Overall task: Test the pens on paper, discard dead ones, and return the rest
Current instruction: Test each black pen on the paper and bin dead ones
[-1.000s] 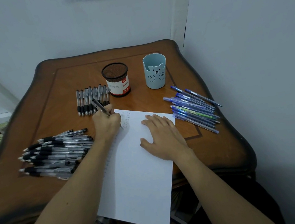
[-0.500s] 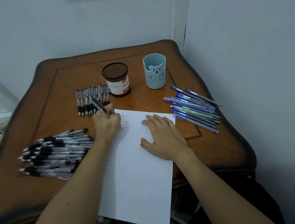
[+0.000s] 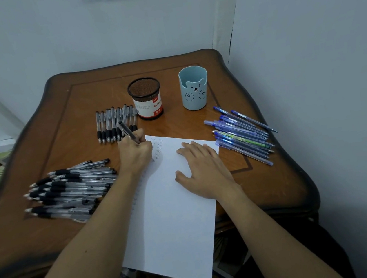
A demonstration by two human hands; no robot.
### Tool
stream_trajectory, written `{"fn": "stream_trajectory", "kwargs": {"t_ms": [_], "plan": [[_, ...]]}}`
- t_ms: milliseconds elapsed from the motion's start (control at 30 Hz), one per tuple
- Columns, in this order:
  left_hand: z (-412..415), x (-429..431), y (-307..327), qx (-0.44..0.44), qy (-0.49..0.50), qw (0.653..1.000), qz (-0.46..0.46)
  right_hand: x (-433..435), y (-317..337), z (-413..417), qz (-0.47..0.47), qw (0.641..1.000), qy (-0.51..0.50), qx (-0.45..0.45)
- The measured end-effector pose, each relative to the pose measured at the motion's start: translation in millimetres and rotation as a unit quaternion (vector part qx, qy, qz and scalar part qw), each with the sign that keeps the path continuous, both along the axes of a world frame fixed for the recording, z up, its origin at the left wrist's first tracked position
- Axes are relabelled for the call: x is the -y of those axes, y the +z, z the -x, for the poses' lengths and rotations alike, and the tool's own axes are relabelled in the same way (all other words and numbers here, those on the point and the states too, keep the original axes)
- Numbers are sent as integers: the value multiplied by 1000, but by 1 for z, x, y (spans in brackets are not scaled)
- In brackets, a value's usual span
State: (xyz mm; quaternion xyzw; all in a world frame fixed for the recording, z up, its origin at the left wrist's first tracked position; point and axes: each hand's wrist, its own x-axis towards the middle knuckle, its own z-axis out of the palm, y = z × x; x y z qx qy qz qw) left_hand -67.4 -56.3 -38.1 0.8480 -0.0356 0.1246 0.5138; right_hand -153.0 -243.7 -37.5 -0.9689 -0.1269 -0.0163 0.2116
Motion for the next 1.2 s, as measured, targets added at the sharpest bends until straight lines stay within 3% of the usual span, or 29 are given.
{"fn": "stream_trajectory", "kwargs": {"t_ms": [767,933,1100,1200], "plan": [[5,4,3,25,-13,1000,-4,0,1,1,-2,1000,1,2],[4,2,6,-37,34,997,57,0,2,0,0,1000,0,-3],[-2,-2,3,-79,10,986,144,0,2,0,3,1000,1,-8],[-4,-6,2,-88,9,990,106,0,3,1,5,1000,1,-9]]}}
